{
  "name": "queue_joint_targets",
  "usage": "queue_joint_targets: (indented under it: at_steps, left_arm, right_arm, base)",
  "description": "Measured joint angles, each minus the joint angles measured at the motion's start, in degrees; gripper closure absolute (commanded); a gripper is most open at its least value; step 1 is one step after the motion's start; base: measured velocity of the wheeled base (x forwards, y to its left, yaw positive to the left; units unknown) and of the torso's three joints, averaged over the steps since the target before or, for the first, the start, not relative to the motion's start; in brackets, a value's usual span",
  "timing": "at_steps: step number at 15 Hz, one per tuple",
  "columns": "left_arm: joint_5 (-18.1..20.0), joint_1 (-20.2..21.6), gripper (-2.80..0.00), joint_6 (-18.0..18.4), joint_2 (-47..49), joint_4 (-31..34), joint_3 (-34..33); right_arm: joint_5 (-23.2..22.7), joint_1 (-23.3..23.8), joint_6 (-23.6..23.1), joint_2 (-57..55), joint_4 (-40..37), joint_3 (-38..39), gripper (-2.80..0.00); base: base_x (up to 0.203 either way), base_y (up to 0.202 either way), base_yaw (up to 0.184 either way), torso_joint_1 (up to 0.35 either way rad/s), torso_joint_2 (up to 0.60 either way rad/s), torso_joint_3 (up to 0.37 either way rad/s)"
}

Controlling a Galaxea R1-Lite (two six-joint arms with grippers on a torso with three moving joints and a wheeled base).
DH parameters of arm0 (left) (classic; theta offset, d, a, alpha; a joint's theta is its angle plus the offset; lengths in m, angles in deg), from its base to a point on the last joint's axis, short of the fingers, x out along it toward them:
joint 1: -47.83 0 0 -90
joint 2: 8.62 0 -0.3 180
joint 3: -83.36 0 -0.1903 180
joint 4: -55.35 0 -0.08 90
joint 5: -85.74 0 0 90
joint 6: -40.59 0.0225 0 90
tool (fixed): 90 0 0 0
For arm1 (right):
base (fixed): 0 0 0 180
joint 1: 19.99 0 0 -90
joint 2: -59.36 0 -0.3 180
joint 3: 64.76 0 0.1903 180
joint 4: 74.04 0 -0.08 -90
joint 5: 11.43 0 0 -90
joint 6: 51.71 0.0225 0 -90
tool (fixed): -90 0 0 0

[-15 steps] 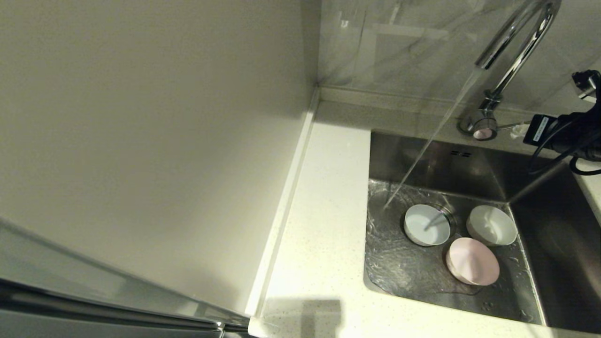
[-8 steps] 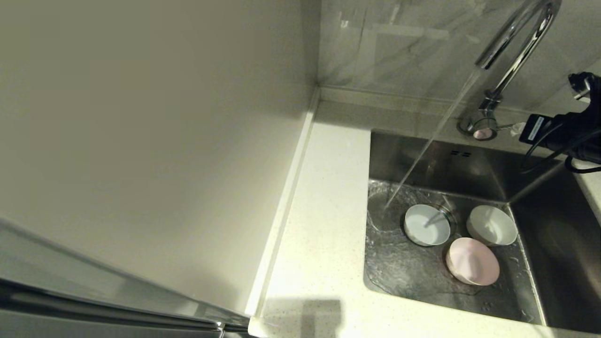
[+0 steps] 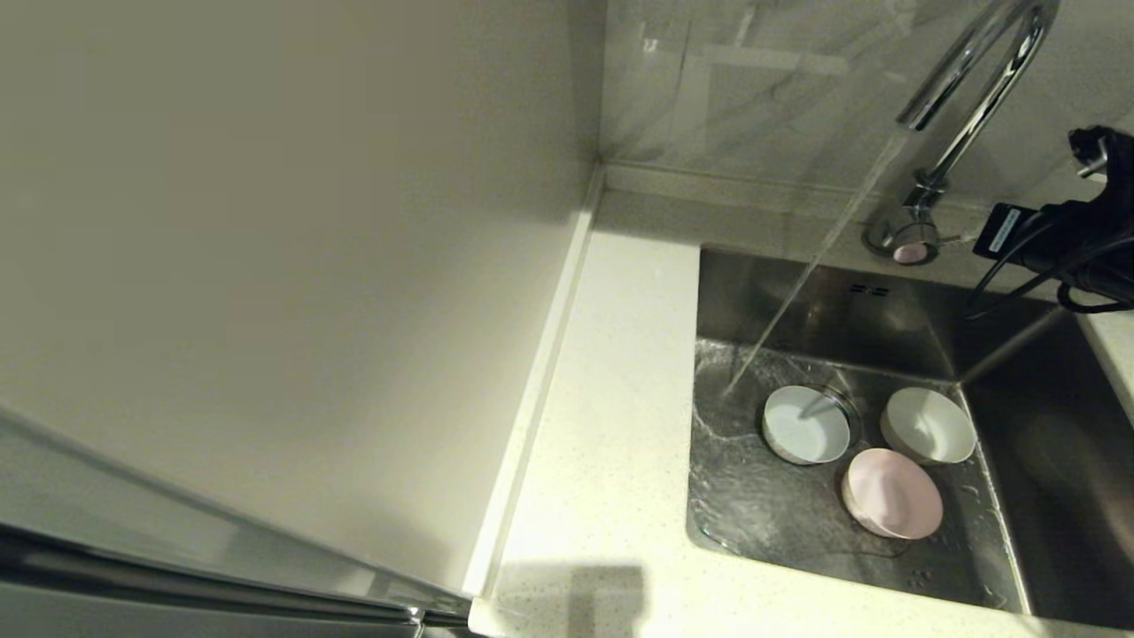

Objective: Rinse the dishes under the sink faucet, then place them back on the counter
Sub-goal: Turn off the faucet

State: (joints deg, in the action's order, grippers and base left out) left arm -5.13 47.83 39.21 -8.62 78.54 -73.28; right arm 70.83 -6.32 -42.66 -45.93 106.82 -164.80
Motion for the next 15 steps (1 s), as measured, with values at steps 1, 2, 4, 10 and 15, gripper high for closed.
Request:
queue_joint_targets:
  at_steps: [1, 2, 4, 10, 15]
  left_arm:
    - [-0.03, -0.02, 0.0, 0.01, 0.0, 0.02, 0.0]
    - [0.02, -0.02, 0.0, 0.01, 0.0, 0.02, 0.0]
    - [0.02, -0.02, 0.0, 0.02, 0.0, 0.02, 0.0]
    - [0.02, -0.05, 0.0, 0.07, 0.0, 0.04, 0.0]
    - [0.0, -0.02, 0.0, 0.02, 0.0, 0.04, 0.0]
  right_arm:
    - [0.04, -0.02, 0.01, -0.09, 0.0, -0.61, 0.0]
    - [0.03, -0.07, 0.03, -0.16, 0.03, -1.1, 0.0]
    - [0.57, -0.19, 0.08, -0.22, 0.03, -1.49, 0.0]
    - [0.77, 1.17, 0.06, 2.74, -4.24, -0.92, 0.0]
    - [0.63, 1.68, -9.43, 3.96, -15.53, -3.23, 0.0]
  base:
    - [0.0, 0.0, 0.0, 0.0, 0.0, 0.0]
    - [0.0, 0.0, 0.0, 0.0, 0.0, 0.0]
    - [0.0, 0.0, 0.0, 0.0, 0.0, 0.0]
    - [0.0, 0.0, 0.0, 0.0, 0.0, 0.0]
    - [0.0, 0.0, 0.0, 0.0, 0.0, 0.0]
